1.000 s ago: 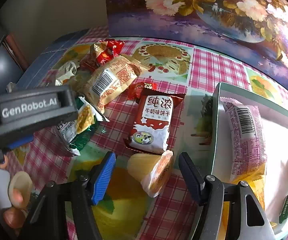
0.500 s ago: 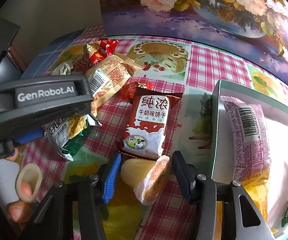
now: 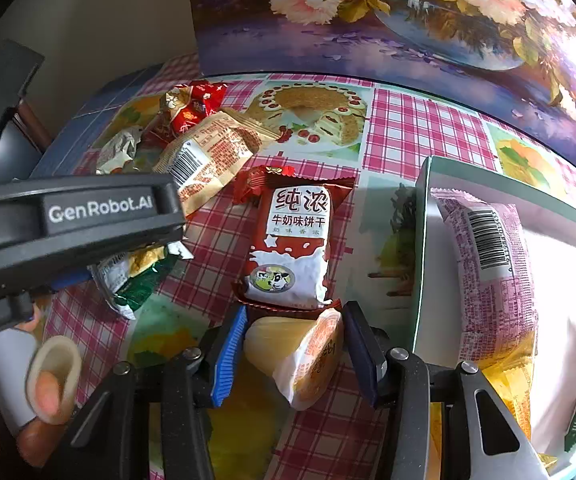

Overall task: Organize snacks
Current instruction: 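Grasp the yellow jelly cup with the right tool while the left tool grasps the green-white biscuit bag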

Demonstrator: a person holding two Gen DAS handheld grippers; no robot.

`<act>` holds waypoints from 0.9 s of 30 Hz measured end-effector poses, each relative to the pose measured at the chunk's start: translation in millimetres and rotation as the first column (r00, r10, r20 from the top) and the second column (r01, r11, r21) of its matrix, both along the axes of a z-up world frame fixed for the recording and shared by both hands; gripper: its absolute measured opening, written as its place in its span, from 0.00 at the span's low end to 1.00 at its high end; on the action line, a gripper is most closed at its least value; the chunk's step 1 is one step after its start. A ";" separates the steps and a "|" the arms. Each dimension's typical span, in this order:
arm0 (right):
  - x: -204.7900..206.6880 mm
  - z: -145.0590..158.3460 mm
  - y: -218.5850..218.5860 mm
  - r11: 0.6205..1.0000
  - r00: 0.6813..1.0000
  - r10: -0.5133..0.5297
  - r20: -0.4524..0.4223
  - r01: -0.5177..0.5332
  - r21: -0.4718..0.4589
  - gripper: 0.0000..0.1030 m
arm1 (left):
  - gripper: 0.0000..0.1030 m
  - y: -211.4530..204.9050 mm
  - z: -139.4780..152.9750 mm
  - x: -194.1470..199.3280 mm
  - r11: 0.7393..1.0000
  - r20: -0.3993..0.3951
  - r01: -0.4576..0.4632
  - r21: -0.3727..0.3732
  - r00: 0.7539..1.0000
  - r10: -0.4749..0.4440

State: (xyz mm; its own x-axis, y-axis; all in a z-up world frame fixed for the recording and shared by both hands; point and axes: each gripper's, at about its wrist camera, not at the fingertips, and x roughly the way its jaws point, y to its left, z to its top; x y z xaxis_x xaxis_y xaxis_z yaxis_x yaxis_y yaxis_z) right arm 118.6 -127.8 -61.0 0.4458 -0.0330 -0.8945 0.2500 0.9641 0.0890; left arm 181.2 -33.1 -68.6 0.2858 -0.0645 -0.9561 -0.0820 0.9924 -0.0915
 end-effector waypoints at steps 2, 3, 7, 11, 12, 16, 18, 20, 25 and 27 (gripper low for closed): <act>-1.1 0.6 0.3 1.000 1.000 -0.002 0.000 0.002 0.004 0.50 | 0.74 -2.8 3.9 -2.5 1.000 0.002 0.003 0.011 1.000 -0.003; -1.1 0.8 -0.1 1.000 1.000 -0.003 0.000 0.003 0.007 0.50 | 0.73 -3.4 5.6 -3.4 1.000 0.003 0.004 0.013 1.000 -0.004; -3.4 4.9 0.9 1.000 1.000 -0.004 0.005 0.004 0.017 0.50 | 0.73 -5.3 15.5 -8.8 1.000 0.004 0.000 0.016 1.000 0.000; -4.8 9.7 0.6 1.000 1.000 0.000 0.014 0.000 0.024 0.50 | 0.73 -8.1 22.8 -14.6 1.000 0.006 -0.003 0.023 1.000 0.003; -6.0 12.0 0.5 1.000 1.000 0.001 0.019 -0.001 0.027 0.50 | 0.73 -9.5 25.1 -16.8 1.000 0.010 -0.001 0.023 1.000 0.000; -11.9 22.1 0.3 0.999 0.999 0.006 0.037 -0.008 0.031 0.48 | 0.73 -14.9 37.5 -27.7 0.999 0.033 0.014 0.033 0.999 -0.015; -14.9 26.9 0.2 0.999 0.999 0.007 0.047 -0.008 0.033 0.45 | 0.73 -16.9 44.8 -32.3 0.999 0.049 0.020 0.037 0.999 -0.022; -17.9 30.9 0.7 0.999 0.998 0.011 0.054 -0.013 0.042 0.44 | 0.73 -16.9 51.1 -36.2 0.999 0.064 0.027 0.038 0.998 -0.029; -20.7 33.6 -0.1 0.998 0.998 0.014 0.055 -0.017 0.056 0.44 | 0.73 -8.2 59.9 -41.9 0.999 0.085 0.017 0.038 0.996 -0.020; -23.1 34.9 -2.3 0.997 0.998 0.007 0.062 -0.011 0.076 0.43 | 0.73 -5.6 58.3 -41.5 0.999 0.083 0.009 0.036 0.996 -0.012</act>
